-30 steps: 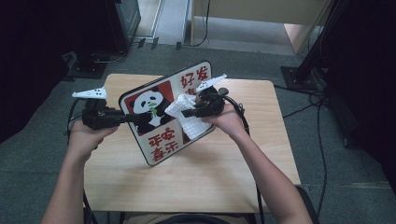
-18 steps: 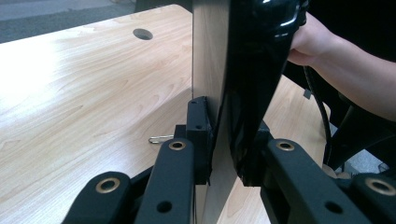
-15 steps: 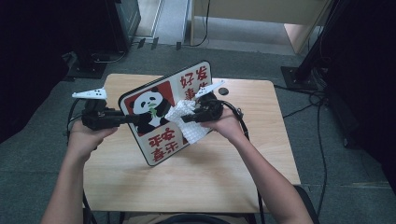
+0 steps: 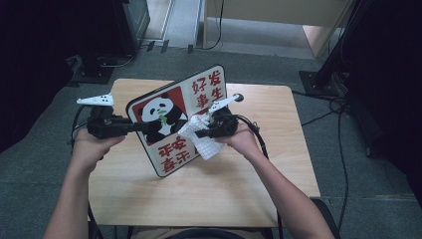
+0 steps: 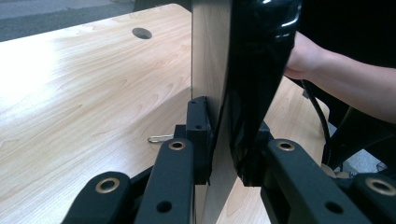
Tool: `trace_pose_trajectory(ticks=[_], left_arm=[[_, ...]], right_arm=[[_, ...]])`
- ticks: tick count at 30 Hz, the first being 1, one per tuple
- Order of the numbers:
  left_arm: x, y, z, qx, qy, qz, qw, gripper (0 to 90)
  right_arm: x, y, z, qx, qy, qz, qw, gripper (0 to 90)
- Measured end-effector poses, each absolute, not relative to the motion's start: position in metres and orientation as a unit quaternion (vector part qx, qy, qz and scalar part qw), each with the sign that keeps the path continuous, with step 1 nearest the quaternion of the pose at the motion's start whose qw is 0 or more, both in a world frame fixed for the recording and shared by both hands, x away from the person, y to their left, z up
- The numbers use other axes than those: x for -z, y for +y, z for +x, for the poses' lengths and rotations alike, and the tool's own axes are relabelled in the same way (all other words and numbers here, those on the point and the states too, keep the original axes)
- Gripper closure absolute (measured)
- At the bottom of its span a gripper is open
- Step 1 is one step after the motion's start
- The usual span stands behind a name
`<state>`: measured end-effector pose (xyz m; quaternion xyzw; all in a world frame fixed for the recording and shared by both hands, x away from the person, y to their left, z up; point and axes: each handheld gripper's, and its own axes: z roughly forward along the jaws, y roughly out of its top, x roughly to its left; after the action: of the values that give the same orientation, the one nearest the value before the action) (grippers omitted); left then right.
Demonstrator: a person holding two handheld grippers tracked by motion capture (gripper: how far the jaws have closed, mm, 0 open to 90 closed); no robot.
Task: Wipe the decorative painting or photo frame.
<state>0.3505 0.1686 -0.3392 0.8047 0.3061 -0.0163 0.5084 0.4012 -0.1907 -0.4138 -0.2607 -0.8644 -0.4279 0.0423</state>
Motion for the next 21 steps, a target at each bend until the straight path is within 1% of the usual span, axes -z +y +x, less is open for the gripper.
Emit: trace_pose_trajectory(ticks=[3, 21], left_arm=[[0.339, 0.169, 0.351, 0.016, 0.306, 0.805, 0.508, 78.6], [0.340, 0.169, 0.351, 0.019, 0.306, 0.804, 0.509, 78.4]], right_arm=[[0.418, -0.191, 0.399, 0.427, -0.866, -0.259, 0.036, 77.8], [0.452, -0.195, 0.395, 0.413, -0.870, -0.262, 0.055, 77.7]])
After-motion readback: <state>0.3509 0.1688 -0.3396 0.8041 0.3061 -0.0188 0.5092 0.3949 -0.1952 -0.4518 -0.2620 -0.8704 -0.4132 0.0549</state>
